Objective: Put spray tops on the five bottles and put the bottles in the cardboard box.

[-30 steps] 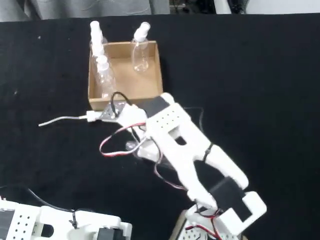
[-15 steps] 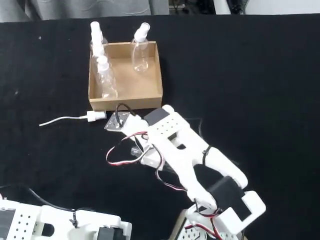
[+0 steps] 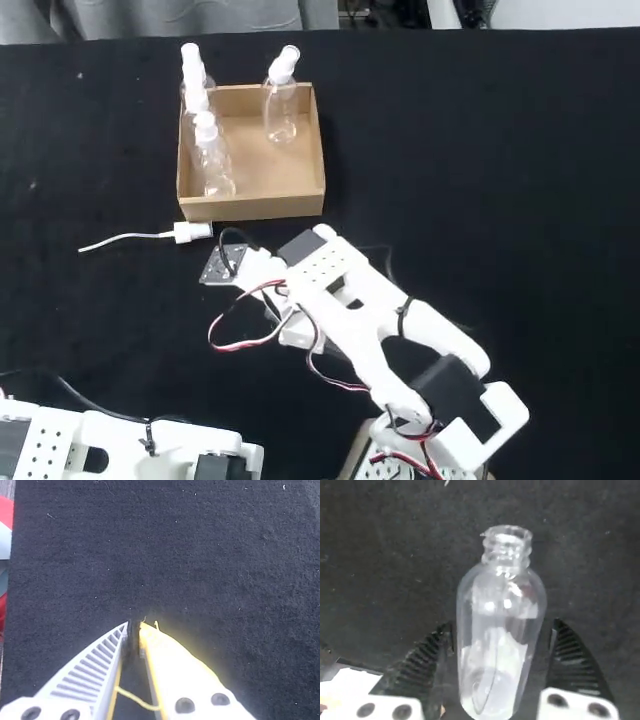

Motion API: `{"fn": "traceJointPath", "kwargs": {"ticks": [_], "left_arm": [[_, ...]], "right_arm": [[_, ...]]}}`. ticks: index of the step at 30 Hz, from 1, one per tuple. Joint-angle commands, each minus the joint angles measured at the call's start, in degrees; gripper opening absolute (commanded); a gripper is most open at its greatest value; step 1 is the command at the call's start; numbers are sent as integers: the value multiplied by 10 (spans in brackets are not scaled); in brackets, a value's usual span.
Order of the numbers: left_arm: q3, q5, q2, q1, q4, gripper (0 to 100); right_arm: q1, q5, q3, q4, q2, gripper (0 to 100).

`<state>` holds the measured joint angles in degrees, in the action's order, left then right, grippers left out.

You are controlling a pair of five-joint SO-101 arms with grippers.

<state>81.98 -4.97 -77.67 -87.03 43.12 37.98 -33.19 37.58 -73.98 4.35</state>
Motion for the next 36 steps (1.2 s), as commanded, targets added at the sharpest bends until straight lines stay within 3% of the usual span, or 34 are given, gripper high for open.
{"fn": "traceJointPath", "kwargs": {"ticks": [1,8,14,19,30,36], "left_arm": [[-7,1,-9,0,-8,30],[-7,1,-9,0,-8,30],[-7,2,-9,0,-8,30],[-7,2,-9,0,-8,30],[-7,2,-9,2,-10,30],[-7,56,-9,63,-5,30]], "right_arm": [[9,-5,7,17,31,237],[7,0,21,15,31,232],[9,39,10,14,31,99],[7,40,9,9,37,44],[6,64,-132,-128,37,35],[7,92,-192,-180,52,35]]}}
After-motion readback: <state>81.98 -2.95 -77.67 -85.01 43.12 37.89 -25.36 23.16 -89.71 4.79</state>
